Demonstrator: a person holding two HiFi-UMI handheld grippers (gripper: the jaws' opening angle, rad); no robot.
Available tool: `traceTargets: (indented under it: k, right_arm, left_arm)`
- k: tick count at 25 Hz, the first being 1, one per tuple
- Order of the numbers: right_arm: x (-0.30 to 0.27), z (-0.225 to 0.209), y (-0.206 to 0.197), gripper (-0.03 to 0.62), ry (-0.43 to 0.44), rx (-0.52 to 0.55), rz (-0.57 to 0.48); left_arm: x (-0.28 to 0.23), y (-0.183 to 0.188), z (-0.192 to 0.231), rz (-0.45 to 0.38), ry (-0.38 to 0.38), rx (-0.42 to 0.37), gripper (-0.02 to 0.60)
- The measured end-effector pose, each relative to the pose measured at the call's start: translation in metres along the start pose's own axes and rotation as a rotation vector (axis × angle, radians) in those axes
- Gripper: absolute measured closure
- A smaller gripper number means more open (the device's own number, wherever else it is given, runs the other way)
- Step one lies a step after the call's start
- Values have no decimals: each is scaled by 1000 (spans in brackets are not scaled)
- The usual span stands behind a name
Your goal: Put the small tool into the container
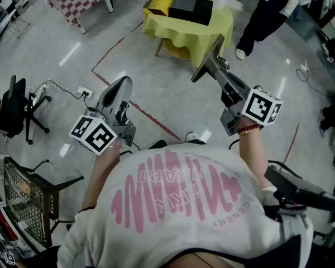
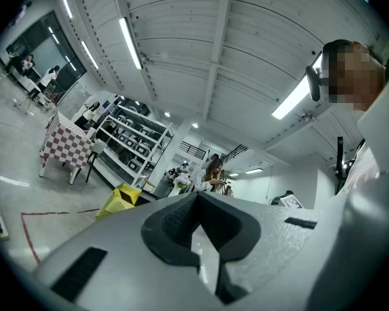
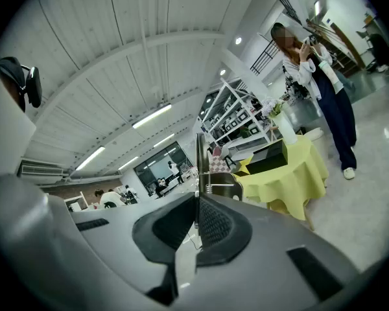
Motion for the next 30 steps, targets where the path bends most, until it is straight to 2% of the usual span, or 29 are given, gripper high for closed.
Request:
traceTargets:
  k: [5,8,20,30]
  right_arm:
    - [-4,-3,-2,586,-5,9,16]
    - [-8,-1,-5,586,26,14,18]
    - [-19,3,-32,586,8,-3,63]
    - [-81,-26,2,586,34,28,99]
  left_arm:
    - [-2,0,2,11,1,7,574]
    - [-1,-1,2,15,-5,9,574]
    - [12,-13,10,33,-13,29,574]
    - [-24,2,60,18,44,43,574]
Point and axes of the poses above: the fingertips, and each gripper's own axes: x backward along the fingers, z to its left, y out of its top, the point moved 1 cm from there along x, backward along the fingers, and after that the axes turned 10 degrees about z, right-handed, at the moved point
